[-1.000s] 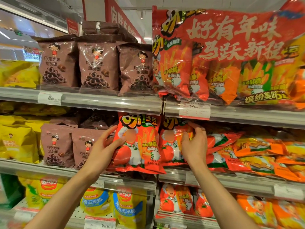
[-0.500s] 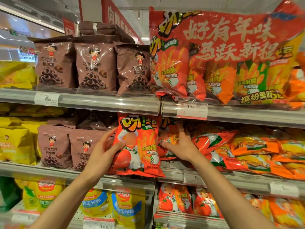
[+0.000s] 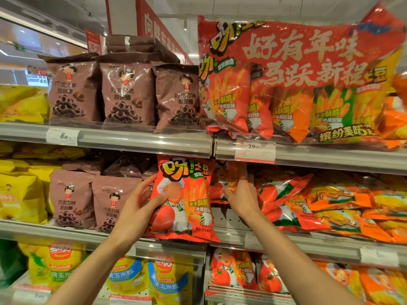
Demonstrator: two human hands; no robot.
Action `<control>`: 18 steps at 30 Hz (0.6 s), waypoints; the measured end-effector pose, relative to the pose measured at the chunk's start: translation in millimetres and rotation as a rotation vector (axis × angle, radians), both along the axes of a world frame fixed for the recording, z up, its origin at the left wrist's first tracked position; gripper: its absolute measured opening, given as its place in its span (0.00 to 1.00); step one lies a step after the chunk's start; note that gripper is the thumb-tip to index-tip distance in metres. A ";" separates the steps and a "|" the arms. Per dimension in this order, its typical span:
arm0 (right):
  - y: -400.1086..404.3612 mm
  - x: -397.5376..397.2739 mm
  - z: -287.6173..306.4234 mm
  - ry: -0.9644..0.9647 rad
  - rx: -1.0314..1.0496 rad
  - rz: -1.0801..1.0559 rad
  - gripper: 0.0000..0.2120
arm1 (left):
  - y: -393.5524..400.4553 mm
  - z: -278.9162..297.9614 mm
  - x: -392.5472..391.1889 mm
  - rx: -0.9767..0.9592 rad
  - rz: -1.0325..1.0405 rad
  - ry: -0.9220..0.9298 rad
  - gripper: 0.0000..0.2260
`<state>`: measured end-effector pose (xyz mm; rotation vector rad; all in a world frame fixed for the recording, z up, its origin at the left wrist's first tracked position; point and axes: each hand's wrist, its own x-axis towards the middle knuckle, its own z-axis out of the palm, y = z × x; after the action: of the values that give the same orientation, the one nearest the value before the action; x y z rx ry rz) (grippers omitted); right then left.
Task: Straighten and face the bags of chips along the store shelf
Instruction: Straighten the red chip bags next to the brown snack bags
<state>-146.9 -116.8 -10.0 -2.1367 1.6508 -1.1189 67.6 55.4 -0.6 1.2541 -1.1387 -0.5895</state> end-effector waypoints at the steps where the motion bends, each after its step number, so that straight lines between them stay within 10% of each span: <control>1: -4.2 1.8 -1.9 0.030 0.024 -0.013 0.27 | -0.5 -0.6 -0.5 -0.002 0.001 -0.004 0.20; 6: -10.8 -2.9 -3.6 0.230 0.124 -0.036 0.22 | -0.1 -2.3 -1.9 -0.010 0.005 -0.016 0.21; 16: 15.0 -33.7 27.6 -0.166 0.186 0.129 0.09 | -11.6 -14.8 -15.3 -0.034 -0.058 -0.021 0.24; 18: 25.6 -44.5 28.9 -0.263 0.202 0.214 0.19 | -18.1 -18.5 -25.0 -0.045 -0.068 -0.046 0.26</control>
<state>-191.5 -91.2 18.9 -1.8944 1.3237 -1.0658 42.7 37.3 -19.1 1.1991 -1.2307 -0.5851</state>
